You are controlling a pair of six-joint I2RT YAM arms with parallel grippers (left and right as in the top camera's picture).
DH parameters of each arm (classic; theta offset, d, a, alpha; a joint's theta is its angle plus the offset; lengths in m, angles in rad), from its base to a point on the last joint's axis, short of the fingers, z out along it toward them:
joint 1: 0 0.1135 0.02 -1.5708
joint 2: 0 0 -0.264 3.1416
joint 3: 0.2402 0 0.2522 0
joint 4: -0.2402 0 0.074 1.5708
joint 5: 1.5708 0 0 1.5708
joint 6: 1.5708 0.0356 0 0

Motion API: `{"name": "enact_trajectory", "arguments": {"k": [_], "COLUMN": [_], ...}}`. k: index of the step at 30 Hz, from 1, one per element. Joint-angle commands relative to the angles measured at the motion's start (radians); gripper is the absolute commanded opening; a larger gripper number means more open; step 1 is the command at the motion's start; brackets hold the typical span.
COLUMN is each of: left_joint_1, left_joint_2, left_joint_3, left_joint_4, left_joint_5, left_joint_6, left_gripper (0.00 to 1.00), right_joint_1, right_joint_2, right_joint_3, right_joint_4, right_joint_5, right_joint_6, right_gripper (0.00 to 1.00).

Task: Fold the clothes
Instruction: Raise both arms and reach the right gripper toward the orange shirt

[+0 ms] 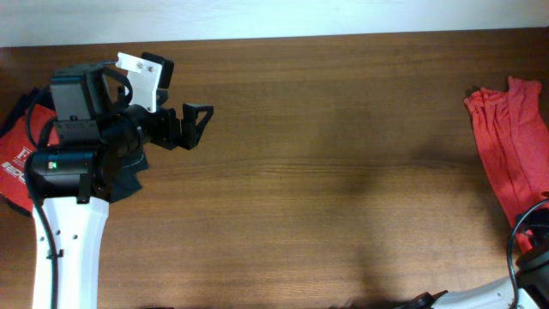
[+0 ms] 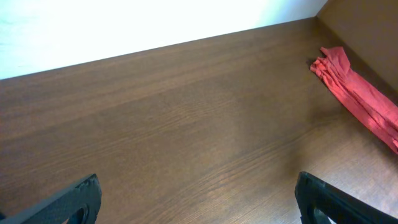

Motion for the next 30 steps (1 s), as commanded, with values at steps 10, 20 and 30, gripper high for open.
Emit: {"name": "enact_trajectory", "arguments": {"k": [10,20,30], "left_joint_1": [0.003,0.003,0.003], "left_joint_2": [-0.001,-0.001,-0.001], "left_joint_3": [0.021,0.021,0.021], "left_joint_4": [0.005,0.005,0.046], "left_joint_5": [0.0,0.0,0.0], "left_joint_6": [-0.005,-0.005,-0.005], "left_gripper": [0.99,0.99,0.99], "right_joint_1": [0.006,0.049,0.358], "right_joint_2": [0.013,0.011,0.01], "right_joint_3": [-0.104,-0.113,-0.113], "right_joint_4": [0.092,0.098,0.141], "right_joint_5": [0.006,-0.12,-0.19], "right_joint_6": [0.022,0.022,0.037], "right_gripper": [0.74,0.19,0.04]}}
